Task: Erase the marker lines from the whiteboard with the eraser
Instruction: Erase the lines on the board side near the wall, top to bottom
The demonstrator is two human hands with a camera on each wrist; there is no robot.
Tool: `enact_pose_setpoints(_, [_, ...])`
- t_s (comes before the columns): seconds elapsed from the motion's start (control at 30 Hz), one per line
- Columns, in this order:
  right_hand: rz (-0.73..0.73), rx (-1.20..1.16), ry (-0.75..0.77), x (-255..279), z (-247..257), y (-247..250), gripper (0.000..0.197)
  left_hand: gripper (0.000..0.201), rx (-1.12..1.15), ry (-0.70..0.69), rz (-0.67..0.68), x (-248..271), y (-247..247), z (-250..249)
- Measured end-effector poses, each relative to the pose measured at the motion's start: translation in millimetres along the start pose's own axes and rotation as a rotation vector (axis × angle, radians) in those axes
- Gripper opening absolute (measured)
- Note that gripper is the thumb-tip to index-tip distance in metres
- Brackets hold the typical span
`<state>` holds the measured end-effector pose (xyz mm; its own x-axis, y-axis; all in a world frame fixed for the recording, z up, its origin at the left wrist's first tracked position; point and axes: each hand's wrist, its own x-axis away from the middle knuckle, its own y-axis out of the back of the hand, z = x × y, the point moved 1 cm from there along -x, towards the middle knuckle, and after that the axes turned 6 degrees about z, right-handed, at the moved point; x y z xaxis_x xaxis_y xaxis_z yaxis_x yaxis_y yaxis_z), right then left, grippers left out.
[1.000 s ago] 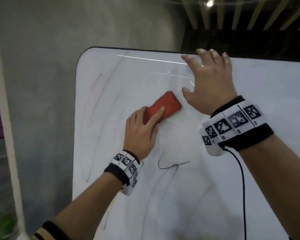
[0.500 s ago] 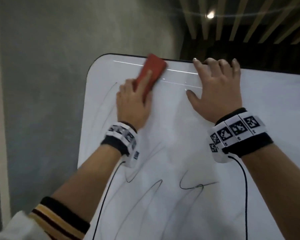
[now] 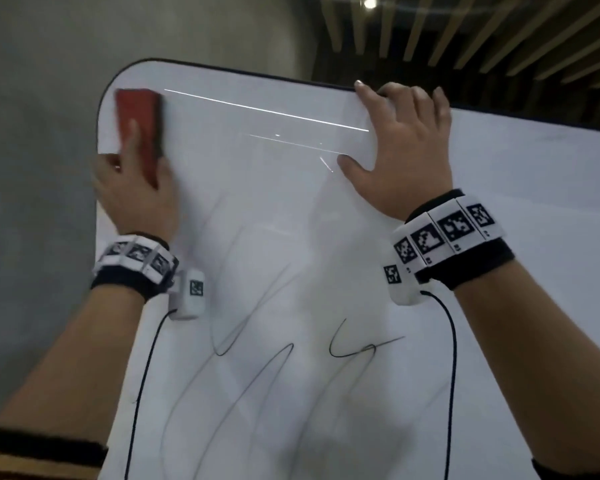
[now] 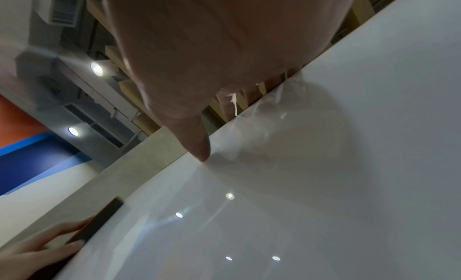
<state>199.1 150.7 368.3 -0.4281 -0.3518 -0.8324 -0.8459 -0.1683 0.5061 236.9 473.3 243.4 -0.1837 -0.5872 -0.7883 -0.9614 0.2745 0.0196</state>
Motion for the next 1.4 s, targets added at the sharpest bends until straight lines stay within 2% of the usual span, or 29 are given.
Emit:
enact_pose_setpoints(0.03, [0.003, 0.001, -0.003, 0.0, 0.5, 0.1, 0.08, 0.062, 0.019, 0.171, -0.02, -11.3, 2.7, 14.2])
enact_pose_setpoints(0.07, [0.006, -0.002, -0.007, 0.0, 1.5, 0.3, 0.08, 0.063, 0.016, 0.267, -0.021, -15.4, 3.7, 20.3])
enact_pose_setpoints(0.1, [0.003, -0.007, -0.015, -0.2, 2.8, 0.6, 0.08, 0.063, -0.012, 0.273, -0.011, -11.5, 4.8, 16.6])
enact_pose_setpoints(0.13, [-0.006, -0.013, -0.03, -0.5, 5.1, 0.7, 0.08, 0.061, -0.038, 0.203, 0.01, -1.0, 5.6, 5.7])
enact_pose_setpoints(0.27, [-0.027, -0.011, -0.1, -1.7, 29.4, 0.1, 0.079, 0.053, -0.027, -0.437, 0.196, 71.2, 5.8, -67.2])
enact_pose_setpoints(0.3, [-0.017, -0.008, -0.087, -1.2, 39.3, -1.6, 0.08, 0.051, -0.015, -0.516, 0.223, 78.7, 3.0, -75.6])
enact_pose_setpoints(0.33, [-0.002, -0.003, -0.059, -0.8, 48.8, -3.7, 0.079, 0.049, 0.011, -0.537, 0.226, 74.1, 3.0, -78.6])
enact_pose_setpoints(0.37, [0.022, 0.007, -0.029, -0.4, 55.8, -6.0, 0.079, 0.049, 0.014, -0.513, 0.207, 61.8, 3.3, -74.0])
enact_pose_setpoints(0.43, [0.077, 0.035, 0.001, 0.4, 58.2, -8.6, 0.081, 0.05, -0.035, -0.375, 0.105, 26.0, 3.5, -49.5])
enact_pose_setpoints(0.57, [0.12, 0.057, 0.055, 3.9, 40.6, -2.5, 0.081, 0.06, 0.018, 0.166, 0.022, -33.4, 14.0, 15.5])
enact_pose_setpoints(0.6, [0.127, 0.064, 0.062, 4.4, 38.3, -0.8, 0.081, 0.061, 0.016, 0.228, 0.031, -31.0, 14.7, 17.7])
enact_pose_setpoints(0.63, [0.129, 0.068, 0.061, 4.9, 38.1, 0.0, 0.081, 0.06, -0.002, 0.224, 0.05, -19.5, 15.2, 13.7])
enact_pose_setpoints(0.67, [0.126, 0.066, 0.053, 4.8, 39.5, 0.3, 0.081, 0.059, -0.015, 0.147, 0.067, -2.0, 16.5, 5.0])
enact_pose_setpoints(0.7, [0.117, 0.063, 0.042, 4.4, 41.6, 0.0, 0.081, 0.056, -0.005, 0.002, 0.089, 22.8, 16.8, -5.9])
enact_pose_setpoints(0.8, [0.071, 0.058, 0.023, 5.1, 47.8, -3.1, 0.079, 0.046, -0.009, -0.51, 0.251, 115.5, 15.5, -29.9])
enact_pose_setpoints(0.87, [0.054, 0.05, 0.019, 6.2, 51.0, -6.1, 0.078, 0.044, -0.029, -0.63, 0.302, 126.9, 18.3, -25.2])
enact_pose_setpoints(0.9, [0.052, 0.046, 0.019, 6.4, 51.6, -7.3, 0.078, 0.044, -0.026, -0.578, 0.276, 114.0, 18.6, -17.7])
enact_pose_setpoints(0.93, [0.052, 0.044, 0.019, 5.7, 51.3, -8.1, 0.078, 0.046, -0.016, -0.464, 0.216, 94.0, 16.4, -6.9])
enact_pose_setpoints(1.0, [0.058, 0.045, 0.026, 5.0, 49.7, -9.0, 0.078, 0.052, 0.014, -0.115, 0.085, 46.6, 15.9, 16.4])
enact_pose_setpoints(1.07, [0.064, 0.039, 0.028, 4.6, 48.2, -9.0, 0.079, 0.057, 0.064, 0.189, 0.049, 22.6, 17.3, 26.7])
enact_pose_setpoints(1.1, [0.067, 0.034, 0.022, 4.0, 48.2, -8.6, 0.079, 0.058, 0.05, 0.218, 0.063, 25.9, 16.8, 20.8])
enact_pose_setpoints(1.13, [0.069, 0.028, 0.018, 4.1, 48.7, -8.9, 0.079, 0.057, 0.026, 0.142, 0.1, 38.3, 17.2, 10.3])
enact_pose_setpoints(1.17, [0.066, 0.025, 0.014, 4.2, 49.5, -8.9, 0.079, 0.055, 0.023, -0.013, 0.138, 57.5, 17.9, -1.9])
enact_pose_setpoints(1.23, [0.054, 0.029, 0.007, 4.8, 51.2, -10.0, 0.079, 0.049, 0.016, -0.417, 0.238, 103.2, 15.9, -17.7])
enact_pose_setpoints(1.27, [0.05, 0.036, 0.008, 5.5, 51.8, -10.6, 0.078, 0.047, -0.006, -0.563, 0.298, 119.7, 16.8, -18.1])
enact_pose_setpoints(1.3, [0.048, 0.044, 0.011, 6.2, 51.6, -11.2, 0.079, 0.047, -0.035, -0.638, 0.325, 122.4, 18.5, -13.5])
enact_pose_setpoints(1.33, [0.049, 0.05, 0.018, 6.1, 51.5, -11.5, 0.079, 0.047, -0.044, -0.625, 0.307, 112.7, 20.0, -3.6])
enact_pose_setpoints(1.37, [0.056, 0.057, 0.024, 6.0, 50.7, -11.4, 0.079, 0.048, -0.032, -0.52, 0.253, 98.9, 19.8, 9.8])
enact_pose_setpoints(1.4, [0.067, 0.066, 0.031, 5.9, 49.3, -11.6, 0.08, 0.051, -0.006, -0.34, 0.187, 83.0, 20.4, 24.0])
